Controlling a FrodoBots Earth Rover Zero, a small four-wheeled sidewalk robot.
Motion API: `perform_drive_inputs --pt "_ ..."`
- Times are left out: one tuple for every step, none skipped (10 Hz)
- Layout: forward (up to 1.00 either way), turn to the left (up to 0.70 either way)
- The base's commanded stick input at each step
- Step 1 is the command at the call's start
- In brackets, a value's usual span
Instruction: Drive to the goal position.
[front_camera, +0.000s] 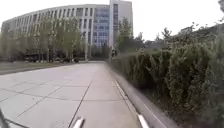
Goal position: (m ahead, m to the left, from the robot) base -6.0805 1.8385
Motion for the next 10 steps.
perform_drive_inputs --pt "0.0 0.0" --pt "0.0 0.0" --pt "0.0 0.0" --pt "0.0 0.0" --pt "0.0 0.0" --pt "0.02 0.0" --pt "0.02 0.0" --pt "0.0 0.0" --pt "0.0 0.0" --pt "0.03 0.0"
